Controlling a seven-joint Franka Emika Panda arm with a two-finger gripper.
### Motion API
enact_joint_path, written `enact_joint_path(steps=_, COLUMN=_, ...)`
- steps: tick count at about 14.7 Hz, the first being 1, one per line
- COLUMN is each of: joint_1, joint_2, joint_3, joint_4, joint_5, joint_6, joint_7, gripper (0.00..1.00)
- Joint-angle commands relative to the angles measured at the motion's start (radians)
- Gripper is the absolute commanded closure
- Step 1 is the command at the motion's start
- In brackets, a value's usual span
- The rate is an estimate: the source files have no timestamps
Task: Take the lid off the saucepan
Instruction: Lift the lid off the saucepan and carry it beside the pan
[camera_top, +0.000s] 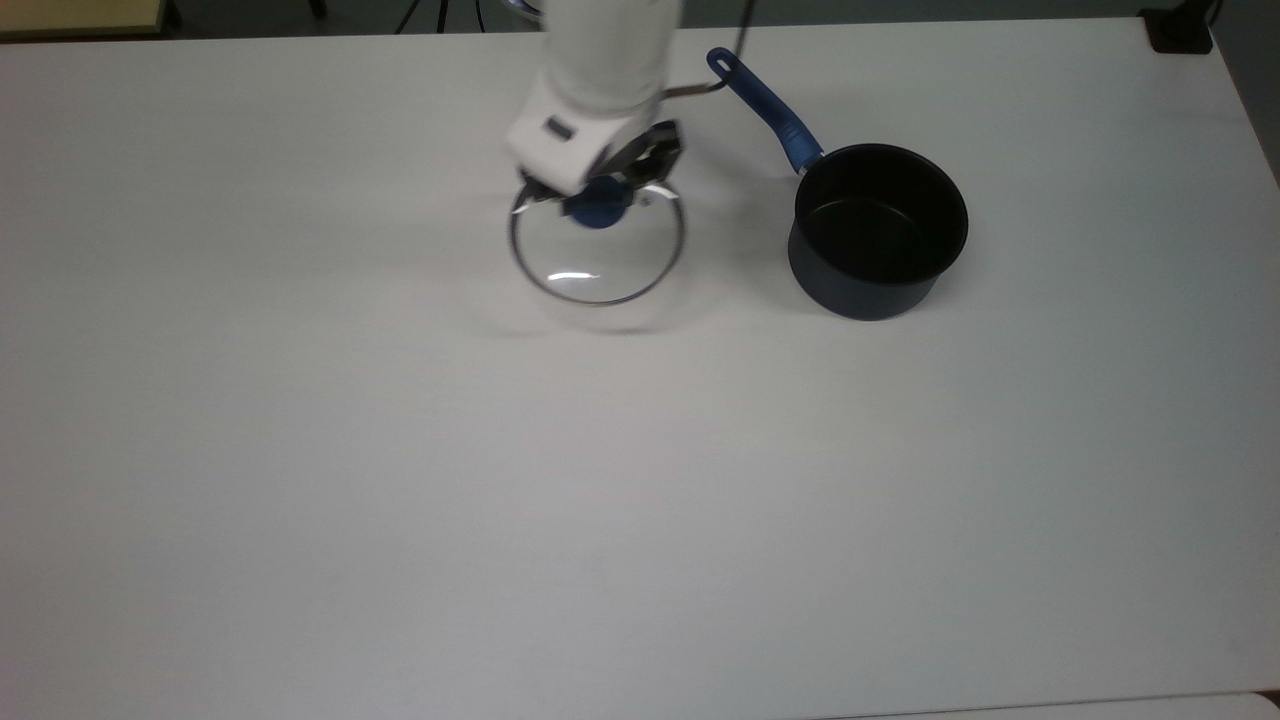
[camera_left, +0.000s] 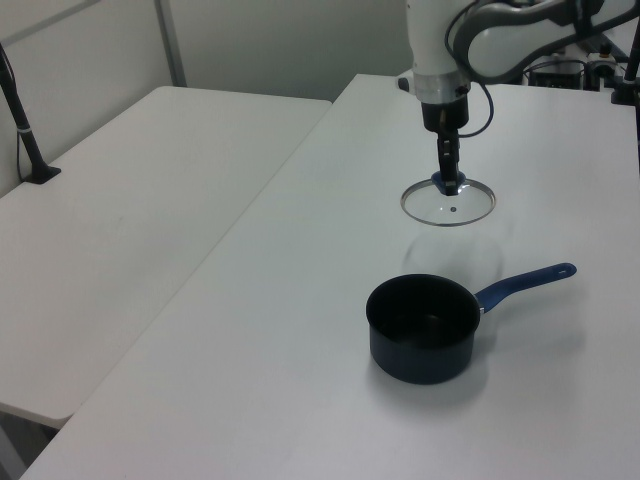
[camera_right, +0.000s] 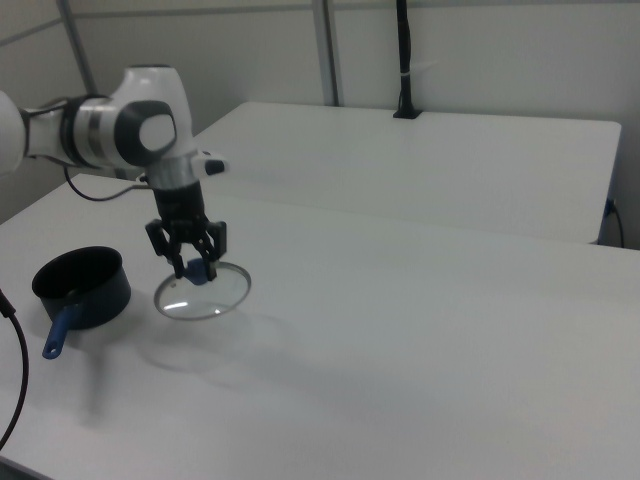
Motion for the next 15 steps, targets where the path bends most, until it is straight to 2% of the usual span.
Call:
enact_joint_path(steps=1, joint_1=-0.065, joint_2=-0.005, joint_3=0.013, joint_4=-0.106, joint_5=-0.049, joint_6=0.115, joint_7=-0.008, gripper=0.56)
enact_joint_path(steps=5, joint_1=-0.098, joint_2=0.079, joint_3=0.011, joint_4=-0.102, joint_5=-0.065, joint_6=0.165, joint_7=-0.008, gripper=0.55)
enact_joint_path(steps=7, joint_1=-0.116, joint_2=0.089, joint_3=0.011, joint_4=-0.103, joint_5=-0.066, joint_6=0.182, joint_7=-0.009, gripper=0.54)
enact_joint_path(steps=8, joint_1=-0.116, joint_2=0.095, joint_3=0.011, joint_4=-0.1, joint_5=-0.066, joint_6=0.184, joint_7=-0.009, gripper=0.5)
enact_joint_path(steps=9, joint_1=-0.118, joint_2=0.104, joint_3=0.011, joint_4=-0.096, joint_5=-0.066, joint_6=0.185, joint_7=-0.008, gripper=0.19)
enact_joint_path(steps=10, joint_1=-0.116, joint_2=0.118, joint_3=0.011, joint_4=-0.094, joint_5=-0.068, joint_6=0.187, joint_7=-0.008, gripper=0.17)
enact_joint_path(steps=12, joint_1=-0.115, joint_2=0.148, joint_3=0.011, joint_4=-0.08, joint_5=-0.08, joint_6=0.188, joint_7=-0.005, gripper=0.0)
enact_joint_path(steps=15, joint_1=-0.118, joint_2=0.127, joint_3=0.002, joint_4=-0.03, joint_5=-0.078, joint_6=0.153, joint_7=0.003, gripper=0.0)
